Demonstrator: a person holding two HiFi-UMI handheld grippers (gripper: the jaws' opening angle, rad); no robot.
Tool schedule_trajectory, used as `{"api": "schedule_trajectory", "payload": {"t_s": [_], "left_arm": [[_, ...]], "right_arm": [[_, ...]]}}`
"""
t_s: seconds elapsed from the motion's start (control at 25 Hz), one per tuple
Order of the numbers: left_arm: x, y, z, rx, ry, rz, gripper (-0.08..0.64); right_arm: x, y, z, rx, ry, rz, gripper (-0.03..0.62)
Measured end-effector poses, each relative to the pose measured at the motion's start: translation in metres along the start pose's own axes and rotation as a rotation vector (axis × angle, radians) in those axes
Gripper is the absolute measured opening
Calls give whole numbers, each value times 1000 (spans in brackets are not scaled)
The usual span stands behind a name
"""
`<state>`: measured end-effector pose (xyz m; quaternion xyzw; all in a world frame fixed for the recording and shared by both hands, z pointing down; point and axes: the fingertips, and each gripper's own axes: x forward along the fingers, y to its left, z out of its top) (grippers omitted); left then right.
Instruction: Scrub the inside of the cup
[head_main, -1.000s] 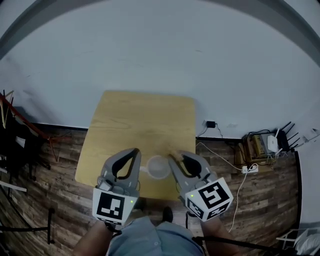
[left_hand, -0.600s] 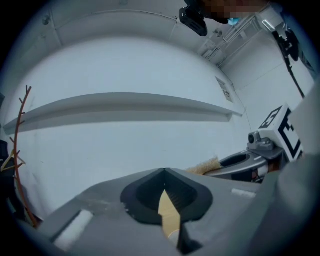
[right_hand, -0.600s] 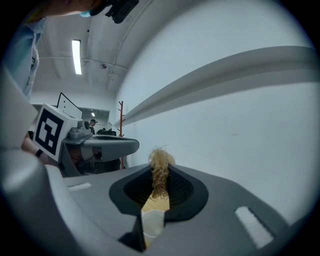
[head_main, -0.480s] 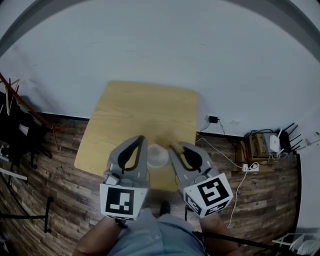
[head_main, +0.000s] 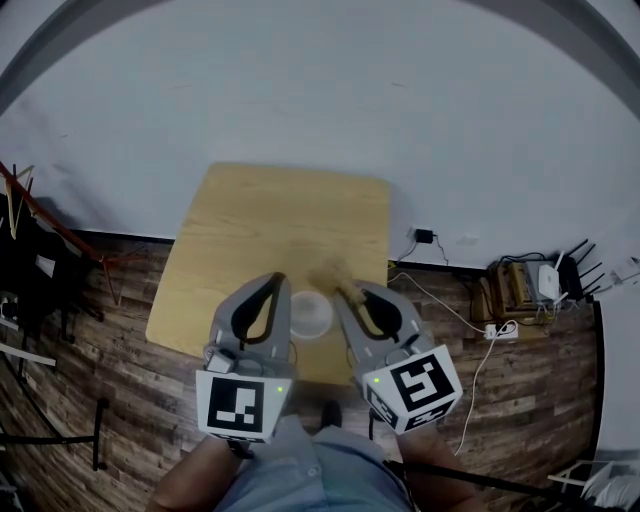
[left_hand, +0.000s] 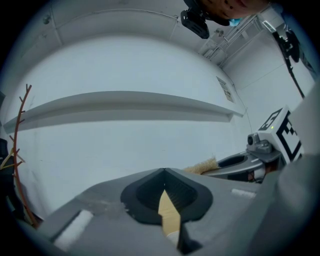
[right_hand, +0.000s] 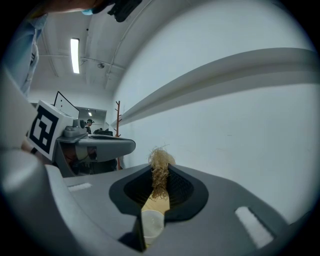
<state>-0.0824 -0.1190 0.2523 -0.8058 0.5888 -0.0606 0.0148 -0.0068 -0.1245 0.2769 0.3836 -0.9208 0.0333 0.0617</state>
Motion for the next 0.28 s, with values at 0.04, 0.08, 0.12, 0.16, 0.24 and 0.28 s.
{"api": "schedule_trajectory", "payload": {"t_s": [0.04, 0.08, 0.12, 0.16, 0.24, 0.28], "left_arm": [[2, 0, 0, 3, 2, -3, 20], [3, 0, -1, 4, 5, -5, 20], [5, -1, -1, 5, 6, -8, 20], [6, -1, -1, 7, 7, -10, 20], [8, -2, -2, 11, 8, -12, 20], [9, -2, -2, 14, 8, -13, 20]], "right_arm": [[1, -1, 0, 0, 1, -1, 58], [2, -3, 0, 0, 2, -2, 58], [2, -4, -1, 0, 4, -3, 58], [2, -5, -1, -1, 5, -5, 58], [3, -7, -2, -1, 8, -7, 58], [3, -8, -2, -1, 9, -8, 58]]}}
